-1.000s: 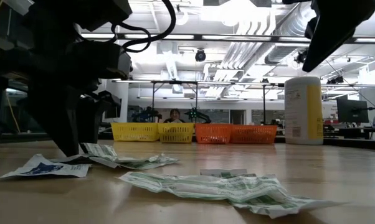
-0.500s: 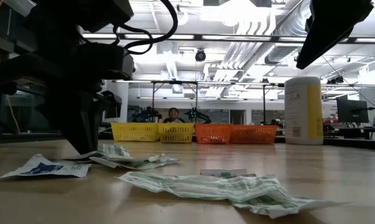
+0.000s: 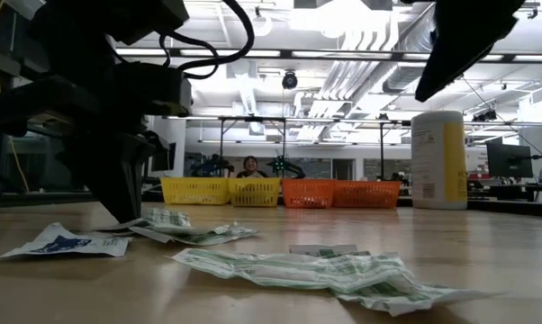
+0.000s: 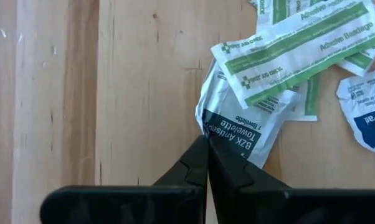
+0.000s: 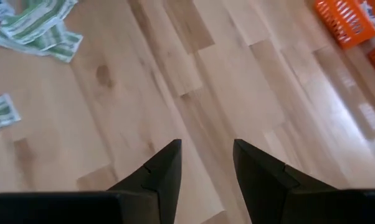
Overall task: Pick & Place First Aid Supplies
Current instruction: Put the gray packet into the right yellow bin
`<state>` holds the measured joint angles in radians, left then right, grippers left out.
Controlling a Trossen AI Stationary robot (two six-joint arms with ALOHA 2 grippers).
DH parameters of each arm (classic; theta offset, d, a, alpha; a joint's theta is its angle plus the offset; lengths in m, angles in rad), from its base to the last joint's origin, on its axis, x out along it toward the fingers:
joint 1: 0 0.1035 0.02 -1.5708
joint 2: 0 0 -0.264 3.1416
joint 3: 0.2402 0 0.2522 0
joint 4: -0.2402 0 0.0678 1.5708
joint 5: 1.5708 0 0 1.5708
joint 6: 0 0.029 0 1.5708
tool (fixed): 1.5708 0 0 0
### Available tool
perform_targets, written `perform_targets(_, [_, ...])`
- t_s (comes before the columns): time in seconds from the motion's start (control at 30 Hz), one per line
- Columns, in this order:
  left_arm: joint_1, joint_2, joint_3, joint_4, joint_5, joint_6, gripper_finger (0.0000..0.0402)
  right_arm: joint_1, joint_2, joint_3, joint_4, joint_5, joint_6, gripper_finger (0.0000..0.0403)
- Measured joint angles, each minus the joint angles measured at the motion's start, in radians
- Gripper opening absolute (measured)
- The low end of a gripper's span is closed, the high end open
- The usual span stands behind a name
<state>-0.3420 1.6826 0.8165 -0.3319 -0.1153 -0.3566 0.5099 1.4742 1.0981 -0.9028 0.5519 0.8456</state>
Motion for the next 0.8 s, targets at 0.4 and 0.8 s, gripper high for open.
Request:
perform_targets(0.4, [0.049,-0.094,-0.005,-0.080,-0.202,-0.049,0.0000,-0.123,0.000,0.000,0.072,0.040,-0.116,0.0138])
perform_targets(0.8, [0.190,-0.237,-0.002,0.000,-0.364,-0.033,0.0000,-0.275,0.000,0.000,0.363,-0.050,-0.349,0.0138])
